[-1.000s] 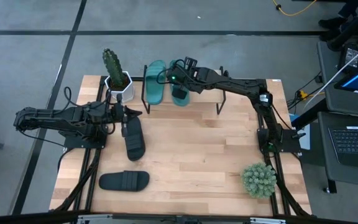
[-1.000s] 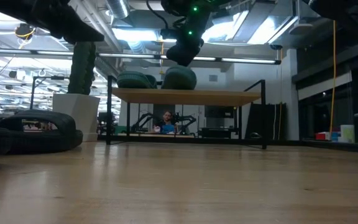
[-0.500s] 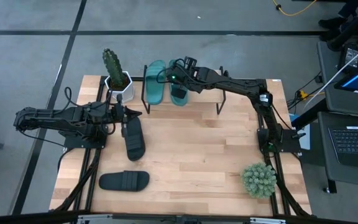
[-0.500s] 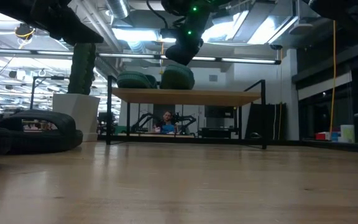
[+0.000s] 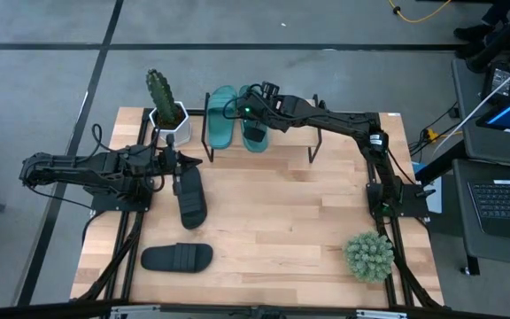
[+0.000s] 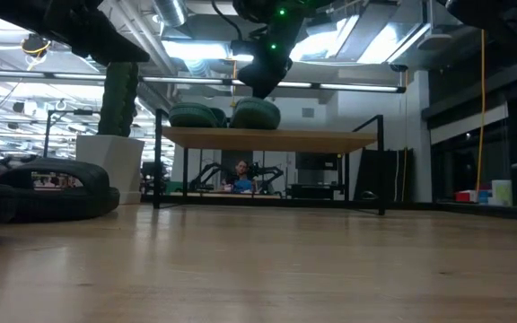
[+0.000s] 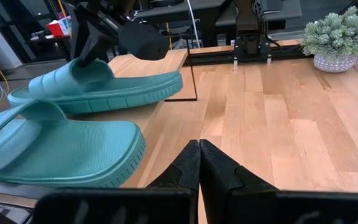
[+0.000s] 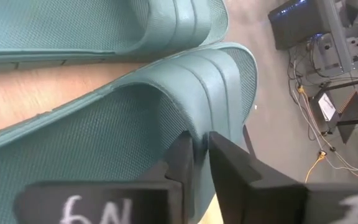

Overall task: Pick and place slides into the shelf
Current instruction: Put the green slipper on the shelf

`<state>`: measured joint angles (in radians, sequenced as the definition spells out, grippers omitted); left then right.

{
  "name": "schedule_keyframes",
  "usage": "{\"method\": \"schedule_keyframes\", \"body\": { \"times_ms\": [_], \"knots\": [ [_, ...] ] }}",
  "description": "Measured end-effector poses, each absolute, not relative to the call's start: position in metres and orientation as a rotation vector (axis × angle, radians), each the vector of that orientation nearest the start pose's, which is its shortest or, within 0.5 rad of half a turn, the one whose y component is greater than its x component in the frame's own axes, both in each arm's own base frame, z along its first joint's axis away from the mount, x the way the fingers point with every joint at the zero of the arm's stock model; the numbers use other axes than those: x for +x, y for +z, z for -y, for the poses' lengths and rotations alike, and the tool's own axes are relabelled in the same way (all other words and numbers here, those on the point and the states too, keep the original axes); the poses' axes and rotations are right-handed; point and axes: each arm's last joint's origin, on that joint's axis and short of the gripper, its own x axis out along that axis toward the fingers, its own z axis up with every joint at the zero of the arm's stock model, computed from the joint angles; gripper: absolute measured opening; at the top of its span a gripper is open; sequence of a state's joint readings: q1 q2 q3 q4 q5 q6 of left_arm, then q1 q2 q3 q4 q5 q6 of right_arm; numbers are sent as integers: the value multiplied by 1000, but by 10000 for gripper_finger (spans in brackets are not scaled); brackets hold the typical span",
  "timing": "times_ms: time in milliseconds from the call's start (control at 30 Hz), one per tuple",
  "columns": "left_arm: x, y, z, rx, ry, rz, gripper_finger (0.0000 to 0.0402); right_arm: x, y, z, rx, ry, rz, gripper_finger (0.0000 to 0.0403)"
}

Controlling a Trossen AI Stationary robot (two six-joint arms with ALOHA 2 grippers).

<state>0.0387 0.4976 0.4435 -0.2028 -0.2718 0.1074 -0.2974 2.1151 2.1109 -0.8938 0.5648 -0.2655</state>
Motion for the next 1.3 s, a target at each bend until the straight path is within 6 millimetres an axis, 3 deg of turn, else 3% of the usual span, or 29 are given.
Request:
{"method": "schedule_keyframes", "body": {
  "times_ms": [267, 600, 833, 967, 1067, 1167, 1300],
  "knots": [
    [128, 252, -13, 136, 295, -273, 0, 434, 316, 151, -311, -704, -1002, 113],
    [128, 252, -13, 136, 295, -272, 0, 433, 318, 150, -327, -693, -1017, 118],
    [128, 252, -13, 136, 295, -272, 0, 432, 350, 131, -345, -664, -966, 117],
    [128, 252, -13, 135, 295, -272, 0, 425, 374, 113, -283, -670, -945, 103],
    [128, 252, -13, 135, 295, -272, 0, 416, 379, 99, -247, -684, -963, 68],
    [128, 252, -13, 121, 297, -270, 0, 406, 376, 86, -210, -688, -1034, 16],
    [128, 251, -13, 112, 294, -280, 0, 402, 366, 68, -172, -709, -1092, 12]
  ]
}}
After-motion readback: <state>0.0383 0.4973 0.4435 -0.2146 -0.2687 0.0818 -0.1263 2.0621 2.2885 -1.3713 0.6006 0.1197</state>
